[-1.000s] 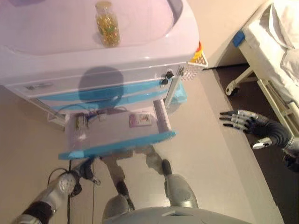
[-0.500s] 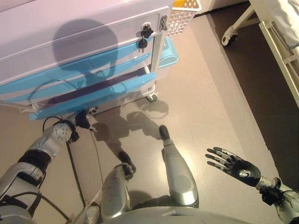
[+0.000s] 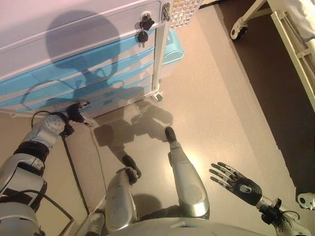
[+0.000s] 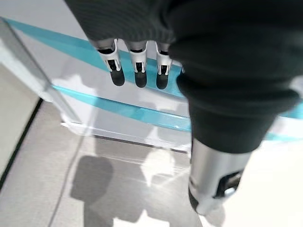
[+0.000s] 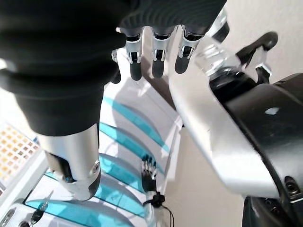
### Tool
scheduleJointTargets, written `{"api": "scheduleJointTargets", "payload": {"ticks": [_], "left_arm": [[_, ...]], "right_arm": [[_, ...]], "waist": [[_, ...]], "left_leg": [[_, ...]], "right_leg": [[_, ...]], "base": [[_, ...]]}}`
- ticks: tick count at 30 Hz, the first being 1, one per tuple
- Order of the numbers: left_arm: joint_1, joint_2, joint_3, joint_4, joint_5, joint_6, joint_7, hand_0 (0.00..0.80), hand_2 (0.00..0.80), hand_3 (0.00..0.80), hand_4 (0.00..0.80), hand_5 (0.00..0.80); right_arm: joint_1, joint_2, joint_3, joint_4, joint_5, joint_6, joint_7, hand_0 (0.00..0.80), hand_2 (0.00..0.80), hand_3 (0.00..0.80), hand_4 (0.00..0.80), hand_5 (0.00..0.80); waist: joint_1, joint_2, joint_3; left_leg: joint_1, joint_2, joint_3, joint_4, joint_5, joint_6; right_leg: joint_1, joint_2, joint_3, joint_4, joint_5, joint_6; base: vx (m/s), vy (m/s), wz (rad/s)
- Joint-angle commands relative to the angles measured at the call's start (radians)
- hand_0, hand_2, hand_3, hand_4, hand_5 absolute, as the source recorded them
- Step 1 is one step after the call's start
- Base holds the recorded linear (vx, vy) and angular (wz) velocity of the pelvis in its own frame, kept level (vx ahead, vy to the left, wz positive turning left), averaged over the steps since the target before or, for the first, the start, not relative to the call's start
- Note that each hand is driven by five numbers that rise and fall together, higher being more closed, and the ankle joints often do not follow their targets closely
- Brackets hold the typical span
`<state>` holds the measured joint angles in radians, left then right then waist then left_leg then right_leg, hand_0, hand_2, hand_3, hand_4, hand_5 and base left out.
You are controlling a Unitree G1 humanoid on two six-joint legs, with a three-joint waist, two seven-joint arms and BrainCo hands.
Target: Open the drawer and pick up the medicine
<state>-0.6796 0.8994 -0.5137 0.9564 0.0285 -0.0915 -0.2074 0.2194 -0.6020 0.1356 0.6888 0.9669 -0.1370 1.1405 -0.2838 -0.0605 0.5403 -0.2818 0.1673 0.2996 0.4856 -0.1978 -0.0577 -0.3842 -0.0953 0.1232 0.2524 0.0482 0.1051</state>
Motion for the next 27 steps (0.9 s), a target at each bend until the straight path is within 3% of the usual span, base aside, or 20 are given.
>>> {"api": "scheduleJointTargets", "payload": {"ticks": [1, 8, 11, 16, 19, 21, 27], "left_arm": [[-0.031, 0.114, 0.052, 0.055, -0.032, -0.052, -0.031, 0.0, 0.0, 0.0, 0.0, 0.0], [0.029, 0.061, 0.069, -0.061, -0.103, -0.042, -0.21, 0.0, 0.0, 0.0, 0.0, 0.0], [0.103, 0.019, 0.074, -0.176, -0.168, 0.029, -0.294, 0.0, 0.0, 0.0, 0.0, 0.0], [0.29, -0.066, 0.075, -0.358, -0.274, 0.165, -0.39, 0.0, 0.0, 0.0, 0.0, 0.0], [0.391, -0.151, 0.069, -0.359, -0.287, 0.19, -0.416, 0.0, 0.0, 0.0, 0.0, 0.0], [0.446, -0.215, 0.071, -0.327, -0.298, 0.214, -0.409, 0.0, 0.0, 0.0, 0.0, 0.0], [0.594, -0.385, 0.139, -0.193, -0.369, 0.235, -0.391, 0.0, 0.0, 0.0, 0.0, 0.0]], "right_arm": [[0.045, 0.014, 0.031, -0.009, 0.014, -0.051, -0.012, 0.0, 0.0, 0.0, 0.0, 0.0], [0.02, 0.031, 0.018, -0.017, -0.065, -0.038, -0.091, 0.0, 0.0, 0.0, 0.0, 0.0], [-0.001, 0.027, 0.007, -0.018, -0.117, -0.022, -0.19, 0.0, 0.0, 0.0, 0.0, 0.0], [-0.028, 0.029, -0.001, -0.023, -0.201, 0.098, -0.342, 0.0, 0.0, 0.0, 0.0, 0.0], [-0.055, 0.05, 0.017, -0.002, -0.266, 0.169, -0.434, 0.0, 0.0, 0.0, 0.0, 0.0], [-0.073, 0.062, 0.036, 0.006, -0.315, 0.179, -0.463, 0.0, 0.0, 0.0, 0.0, 0.0], [-0.098, 0.129, 0.071, 0.002, -0.354, 0.325, -0.551, 0.0, 0.0, 0.0, 0.0, 0.0]], "waist": [[-0.01, -0.03, -0.02], [0.016, -0.038, -0.02], [0.04, -0.036, -0.02], [0.088, -0.021, -0.059], [0.119, -0.012, -0.104], [0.136, -0.01, -0.133], [0.18, -0.007, -0.234]], "left_leg": [[-0.026, -0.035, -0.027, 0.077, 0.028, 0.039], [0.017, -0.065, -0.039, 0.008, 0.051, 0.047], [0.063, -0.074, -0.053, -0.031, 0.048, 0.045], [0.147, -0.086, -0.099, -0.158, 0.092, 0.027], [0.186, -0.092, -0.131, -0.252, 0.14, 0.016], [0.206, -0.088, -0.152, -0.298, 0.165, 0.01], [0.253, -0.063, -0.197, -0.404, 0.219, -0.005]], "right_leg": [[0.008, -0.032, -0.013, 0.039, 0.0, 0.034], [0.053, -0.042, -0.015, -0.003, 0.032, 0.033], [0.101, -0.049, -0.031, -0.027, 0.034, 0.032], [0.189, -0.045, -0.073, -0.085, 0.03, 0.022], [0.23, -0.032, -0.099, -0.121, 0.027, 0.014], [0.253, -0.021, -0.117, -0.139, 0.024, 0.008], [0.306, 0.008, -0.158, -0.176, 0.007, -0.012]], "base": [[0.0, 0.0, 0.0], [-0.017, -0.058, 0.03], [0.044, -0.104, 0.09], [0.074, -0.148, 0.17], [0.092, -0.173, 0.24], [0.079, -0.187, 0.27], [0.079, -0.144, 0.23]]}}
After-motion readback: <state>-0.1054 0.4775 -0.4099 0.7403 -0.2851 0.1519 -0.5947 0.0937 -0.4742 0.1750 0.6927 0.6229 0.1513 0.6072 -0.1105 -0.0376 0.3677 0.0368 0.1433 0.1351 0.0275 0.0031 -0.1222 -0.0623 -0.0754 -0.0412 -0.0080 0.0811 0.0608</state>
